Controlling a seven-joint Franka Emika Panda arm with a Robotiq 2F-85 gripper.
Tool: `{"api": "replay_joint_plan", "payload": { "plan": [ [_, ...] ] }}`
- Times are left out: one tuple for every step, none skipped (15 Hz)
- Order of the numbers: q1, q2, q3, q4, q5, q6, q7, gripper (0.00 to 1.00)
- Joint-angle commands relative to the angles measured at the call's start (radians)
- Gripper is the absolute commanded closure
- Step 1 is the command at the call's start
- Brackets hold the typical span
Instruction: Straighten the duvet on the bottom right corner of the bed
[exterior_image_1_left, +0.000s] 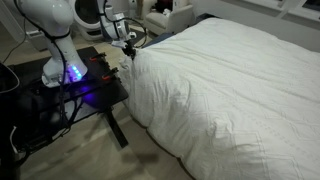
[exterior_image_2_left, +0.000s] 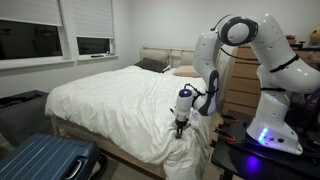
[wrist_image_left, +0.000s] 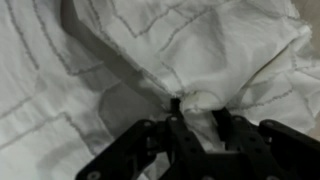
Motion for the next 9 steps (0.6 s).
{"api": "replay_joint_plan", "payload": {
  "plan": [
    [-0.172, -0.019, 0.155, -0.013, 0.039, -0.069, -0.078, 0.95],
    [-0.232, -0.016, 0.213, -0.013, 0.050, -0.090, -0.109, 0.99],
    [-0.294, -0.014, 0.277, -0.012, 0.069, -0.122, -0.148, 1.00],
    [-0.362, -0.012, 0.339, -0.010, 0.091, -0.155, -0.195, 1.00],
    [-0.412, -0.003, 0.384, -0.006, 0.109, -0.176, -0.232, 1.00],
    [-0.452, -0.003, 0.418, -0.002, 0.127, -0.200, -0.261, 0.99],
    [-0.438, -0.006, 0.416, -0.011, 0.262, -0.201, -0.385, 0.99],
    [-0.463, -0.008, 0.440, -0.007, 0.318, -0.223, -0.440, 0.99],
    [-0.488, -0.008, 0.471, 0.002, 0.394, -0.248, -0.526, 0.99]
  ]
}}
